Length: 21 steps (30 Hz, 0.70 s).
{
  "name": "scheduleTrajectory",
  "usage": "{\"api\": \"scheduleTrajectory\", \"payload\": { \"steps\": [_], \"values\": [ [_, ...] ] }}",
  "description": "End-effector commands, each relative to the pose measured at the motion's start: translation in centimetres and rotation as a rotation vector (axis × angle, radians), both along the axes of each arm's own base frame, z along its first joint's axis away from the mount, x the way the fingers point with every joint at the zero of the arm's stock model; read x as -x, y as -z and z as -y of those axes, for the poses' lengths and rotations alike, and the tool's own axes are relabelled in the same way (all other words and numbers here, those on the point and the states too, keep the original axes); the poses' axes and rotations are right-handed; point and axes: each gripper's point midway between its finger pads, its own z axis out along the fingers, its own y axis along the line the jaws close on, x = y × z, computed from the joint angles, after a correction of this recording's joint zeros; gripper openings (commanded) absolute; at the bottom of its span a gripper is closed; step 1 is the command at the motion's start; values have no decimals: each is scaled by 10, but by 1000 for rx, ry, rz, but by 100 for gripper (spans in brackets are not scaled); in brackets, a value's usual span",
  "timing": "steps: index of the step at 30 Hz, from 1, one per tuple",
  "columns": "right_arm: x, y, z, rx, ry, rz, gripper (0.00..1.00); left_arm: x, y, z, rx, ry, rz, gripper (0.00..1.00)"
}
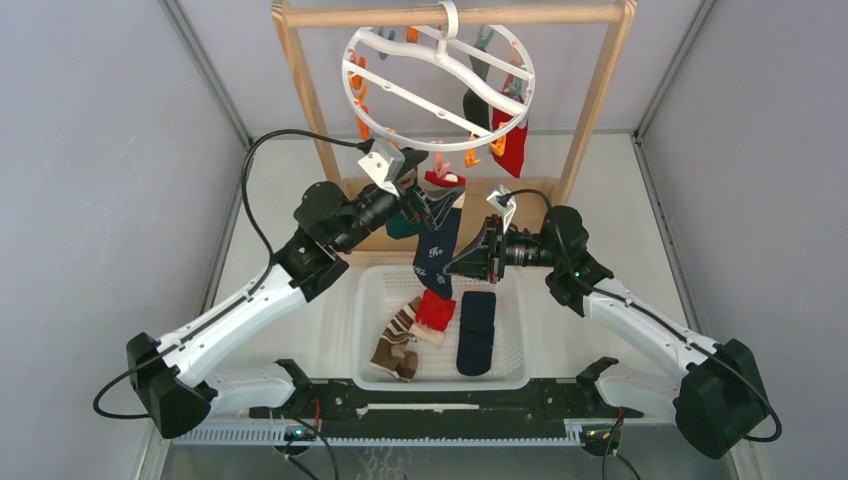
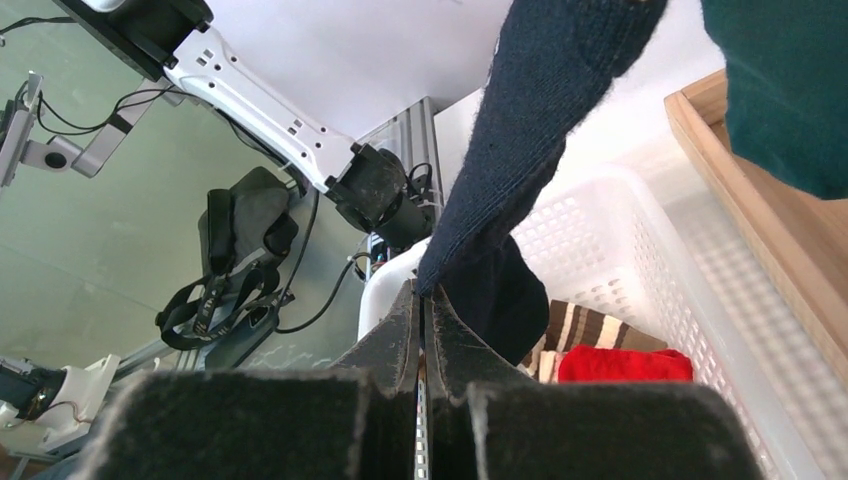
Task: Remove the socks clipped to the hanger
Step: Remove the sock from the hanger.
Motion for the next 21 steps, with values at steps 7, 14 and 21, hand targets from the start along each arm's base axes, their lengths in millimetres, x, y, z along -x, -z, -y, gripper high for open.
{"api": "scheduleTrajectory", "payload": {
  "steps": [7,14,21],
  "values": [
    [6,-1,1,-8,-16,47,2,-3,-49,1,74,20,102,96],
    [5,2,1,-2,-19,43,2,-4,-51,7,81,45,106,78],
    [6,6,2,6,-20,40,2,-4,-56,3,106,43,106,74]
  ]
}}
